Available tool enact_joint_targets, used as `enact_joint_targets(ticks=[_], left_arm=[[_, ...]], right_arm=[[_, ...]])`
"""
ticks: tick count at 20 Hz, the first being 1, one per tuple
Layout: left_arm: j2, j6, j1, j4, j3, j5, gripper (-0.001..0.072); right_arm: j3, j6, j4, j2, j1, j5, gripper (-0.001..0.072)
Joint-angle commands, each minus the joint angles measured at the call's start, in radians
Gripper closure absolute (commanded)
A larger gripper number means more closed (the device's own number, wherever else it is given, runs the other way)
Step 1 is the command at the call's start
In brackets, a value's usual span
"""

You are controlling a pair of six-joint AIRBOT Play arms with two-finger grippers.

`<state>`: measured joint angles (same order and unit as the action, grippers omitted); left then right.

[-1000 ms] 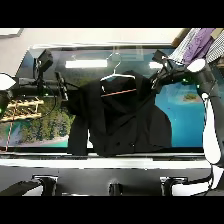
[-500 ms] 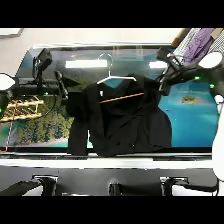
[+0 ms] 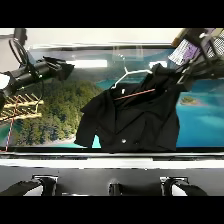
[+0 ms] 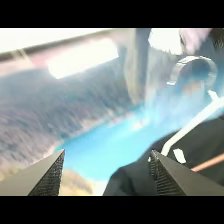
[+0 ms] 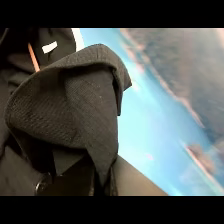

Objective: Fold the clothes and pants, and hang the long-sleeved shirts on hangers.

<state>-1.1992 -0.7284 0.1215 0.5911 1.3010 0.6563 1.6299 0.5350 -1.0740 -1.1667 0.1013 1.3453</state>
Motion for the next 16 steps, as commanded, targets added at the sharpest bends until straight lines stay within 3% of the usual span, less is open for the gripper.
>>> enact_joint_targets(ticks=[1, 5, 8, 16], left_arm=[[0.037, -0.069, 0.001, 0.002, 0.006, -0.063, 0.0097], [0.079, -0.069, 0.001, 0.002, 0.006, -0.062, 0.0097], [0.099, -0.069, 0.001, 0.002, 0.006, -0.062, 0.0097], [0.101, -0.069, 0.012, 0.002, 0.005, -0.061, 0.0097]], right_arm=[[0.001, 0.169, -0.082, 0.105, 0.001, -0.055, 0.0673], [0.001, 0.378, -0.206, 0.209, 0.001, -0.220, 0.0673], [0.001, 0.591, -0.414, 0.288, 0.001, -0.369, 0.0673], [0.001, 0.803, -0.836, 0.431, 0.001, -0.457, 0.0673]])
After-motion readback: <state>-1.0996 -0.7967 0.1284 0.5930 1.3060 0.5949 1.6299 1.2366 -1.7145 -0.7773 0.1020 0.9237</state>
